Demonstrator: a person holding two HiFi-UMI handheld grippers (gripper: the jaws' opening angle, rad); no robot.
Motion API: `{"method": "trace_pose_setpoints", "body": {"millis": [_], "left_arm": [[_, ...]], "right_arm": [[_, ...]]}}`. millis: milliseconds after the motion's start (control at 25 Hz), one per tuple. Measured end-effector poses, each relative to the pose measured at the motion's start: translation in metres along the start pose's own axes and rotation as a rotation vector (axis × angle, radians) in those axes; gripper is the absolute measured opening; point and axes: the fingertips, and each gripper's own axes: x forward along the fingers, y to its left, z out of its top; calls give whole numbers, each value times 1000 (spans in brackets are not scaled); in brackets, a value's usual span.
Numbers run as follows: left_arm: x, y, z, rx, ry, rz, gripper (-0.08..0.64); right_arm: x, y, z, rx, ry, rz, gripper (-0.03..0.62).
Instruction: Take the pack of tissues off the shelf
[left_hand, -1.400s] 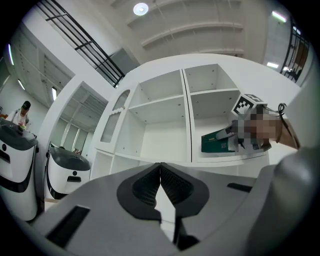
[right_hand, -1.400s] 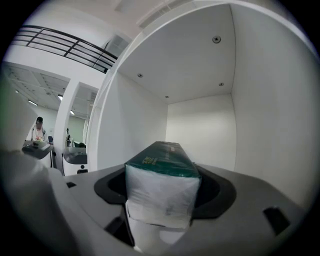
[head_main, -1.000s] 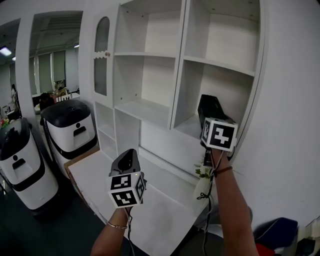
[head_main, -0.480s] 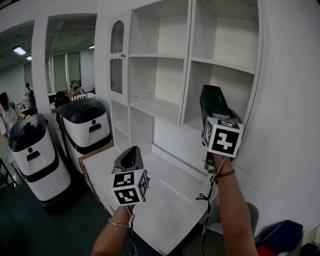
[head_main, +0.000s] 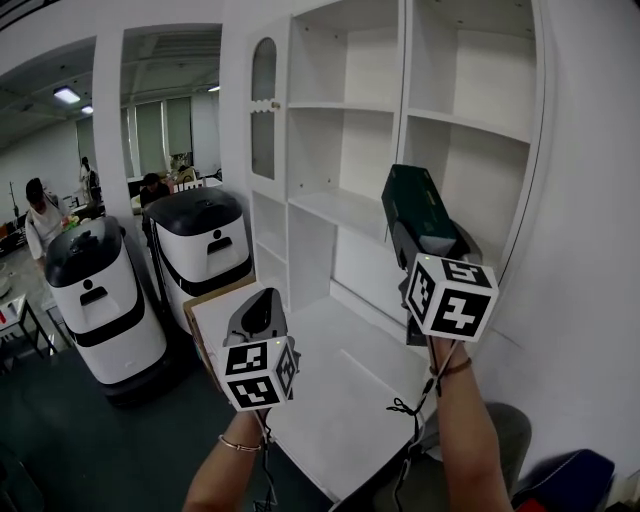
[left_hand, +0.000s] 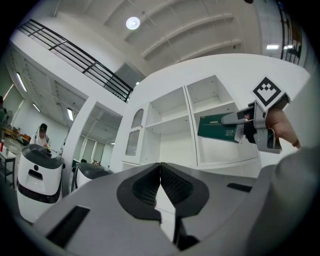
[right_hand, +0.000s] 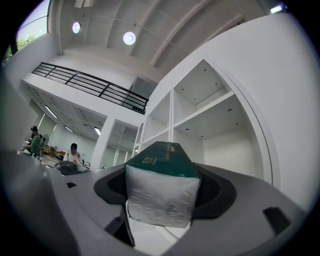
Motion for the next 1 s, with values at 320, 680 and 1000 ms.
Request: {"method": "trace_pose_setpoints", "body": {"millis": [320,680,1000], "left_arm": [[-7,11,-21,-19,2,41,17],[1,2,-72,-62,46,36,17],[14,-22,-134,-49,129,21,17]], "right_arm": [[-8,18,-57,57,-18,124,347],[-22,19,-140,86,25,206,348],[-38,8,-228,110,155,215,348]]}}
